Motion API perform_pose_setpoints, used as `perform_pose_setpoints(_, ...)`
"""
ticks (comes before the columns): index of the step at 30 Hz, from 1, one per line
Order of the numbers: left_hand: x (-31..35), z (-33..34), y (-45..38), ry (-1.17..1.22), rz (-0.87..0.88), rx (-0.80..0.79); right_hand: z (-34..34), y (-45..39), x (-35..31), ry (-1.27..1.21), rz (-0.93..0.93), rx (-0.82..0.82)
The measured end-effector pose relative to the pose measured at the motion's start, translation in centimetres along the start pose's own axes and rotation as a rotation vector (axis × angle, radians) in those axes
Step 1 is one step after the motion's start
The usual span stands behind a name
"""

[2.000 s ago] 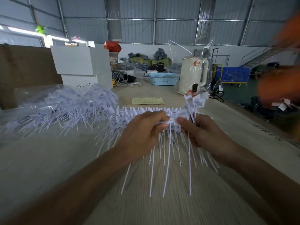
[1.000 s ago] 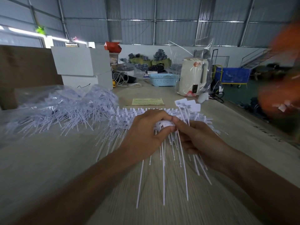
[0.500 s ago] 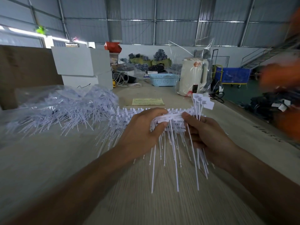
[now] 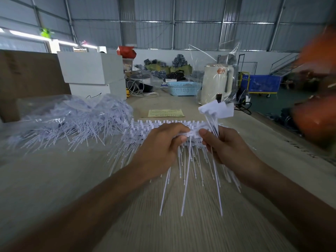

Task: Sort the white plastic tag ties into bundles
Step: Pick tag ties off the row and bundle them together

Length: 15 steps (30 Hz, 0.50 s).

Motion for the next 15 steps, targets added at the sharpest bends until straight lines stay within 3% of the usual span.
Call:
perform_pose_setpoints(9, -0.16, 0.39, -0.27, 0.005, 0.007, -0.072, -0.47, -0.18, 0.24, 0.348, -0.293, 0.053)
perform_pose_setpoints(15, -0.56, 0.53, 0.15, 0.122, -0.102, -0.034, -0.61, 0.23, 0.11, 0.770, -0.427, 0.136)
Point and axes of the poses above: each hand's wrist, its own y-axis away from the middle knuckle, its own z-axis out of the palm, x = y × z, the point moved 2 cm from there along -y, towards the middle knuckle, and after that the axes turned 13 degrees about y, right-handed, at the moved point
